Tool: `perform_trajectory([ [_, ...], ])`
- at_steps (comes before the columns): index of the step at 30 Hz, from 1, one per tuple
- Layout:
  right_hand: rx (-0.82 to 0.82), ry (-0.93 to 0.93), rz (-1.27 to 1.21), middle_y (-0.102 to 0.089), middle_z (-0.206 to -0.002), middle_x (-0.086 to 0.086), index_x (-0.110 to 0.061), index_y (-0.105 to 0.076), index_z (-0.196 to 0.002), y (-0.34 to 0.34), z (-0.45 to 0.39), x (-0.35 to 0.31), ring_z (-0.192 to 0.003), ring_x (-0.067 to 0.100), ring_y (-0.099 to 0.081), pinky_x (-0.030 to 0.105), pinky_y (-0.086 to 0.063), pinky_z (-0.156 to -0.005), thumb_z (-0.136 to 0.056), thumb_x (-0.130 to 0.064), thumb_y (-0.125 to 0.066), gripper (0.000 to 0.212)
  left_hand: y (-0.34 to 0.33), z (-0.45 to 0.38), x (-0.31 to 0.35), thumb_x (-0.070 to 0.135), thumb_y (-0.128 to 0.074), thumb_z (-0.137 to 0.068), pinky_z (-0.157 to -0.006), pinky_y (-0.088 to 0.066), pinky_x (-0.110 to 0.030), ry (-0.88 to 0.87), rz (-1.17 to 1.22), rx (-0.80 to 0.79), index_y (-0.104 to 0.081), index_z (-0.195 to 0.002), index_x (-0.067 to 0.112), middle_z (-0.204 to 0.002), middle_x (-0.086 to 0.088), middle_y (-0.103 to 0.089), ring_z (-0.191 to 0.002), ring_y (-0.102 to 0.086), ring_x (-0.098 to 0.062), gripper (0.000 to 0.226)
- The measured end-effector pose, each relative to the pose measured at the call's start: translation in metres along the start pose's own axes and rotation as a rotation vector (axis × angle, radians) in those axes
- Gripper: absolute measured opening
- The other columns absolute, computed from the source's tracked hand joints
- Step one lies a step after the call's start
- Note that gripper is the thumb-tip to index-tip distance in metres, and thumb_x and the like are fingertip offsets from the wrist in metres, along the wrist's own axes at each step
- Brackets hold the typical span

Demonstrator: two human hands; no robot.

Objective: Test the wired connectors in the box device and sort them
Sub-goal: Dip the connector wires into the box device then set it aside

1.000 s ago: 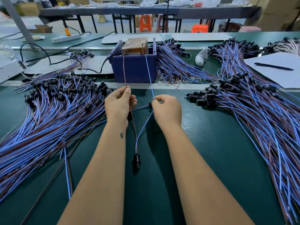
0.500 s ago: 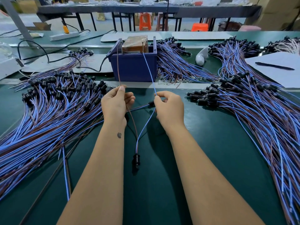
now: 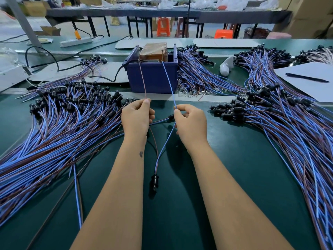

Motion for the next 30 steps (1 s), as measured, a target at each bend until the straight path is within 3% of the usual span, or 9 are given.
perform_trajectory([
  [15,0.029,0.004,0.011,-0.061,-0.068,-0.004,-0.020,-0.068,-0.107,0.003,0.003,-0.001,-0.055,0.013,-0.055,0.045,-0.058,-0.062,-0.093,-0.021,-0.052,0.022,0.000,0.002,-0.002,0.017,-0.055,-0.098,-0.047,-0.043,-0.014,0.000,-0.006,-0.020,-0.070,-0.088,0.020,-0.049,0.012,-0.058,-0.046,-0.053,-0.002,0.018],
  [23,0.032,0.012,0.007,-0.066,-0.078,0.001,-0.019,-0.069,-0.109,0.003,0.003,-0.003,-0.068,0.018,-0.061,0.047,-0.058,-0.071,-0.093,-0.023,-0.053,0.023,0.000,-0.001,-0.004,0.016,-0.055,-0.097,-0.047,-0.043,-0.014,0.005,-0.005,-0.021,-0.070,-0.088,0.021,-0.051,0.011,-0.059,-0.047,-0.053,-0.001,0.019],
  [26,0.040,0.036,-0.025,-0.067,-0.080,-0.002,-0.020,-0.069,-0.108,0.004,0.004,-0.005,-0.068,0.014,-0.061,0.040,-0.057,-0.070,-0.094,-0.023,-0.054,0.021,-0.002,0.001,-0.002,0.018,-0.056,-0.096,-0.054,-0.046,-0.014,-0.022,-0.006,-0.009,-0.072,-0.087,0.022,-0.058,0.013,-0.062,-0.053,-0.056,0.000,0.018],
  [30,0.040,0.102,-0.113,-0.057,-0.061,-0.012,-0.018,-0.071,-0.103,0.005,0.006,-0.011,-0.058,0.010,-0.052,0.029,-0.045,-0.062,-0.092,-0.018,-0.057,0.018,-0.014,0.007,0.006,0.019,-0.062,-0.093,-0.074,-0.049,-0.014,-0.116,-0.062,-0.093,-0.076,-0.093,0.019,-0.081,0.013,-0.073,-0.077,-0.065,0.004,0.014],
])
Point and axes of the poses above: each hand's wrist, its own z-axis away from the middle knuckle, its own y-axis out of the back of the hand, x = y × z, the point moved 5 cm from there along -z, towards the middle knuckle
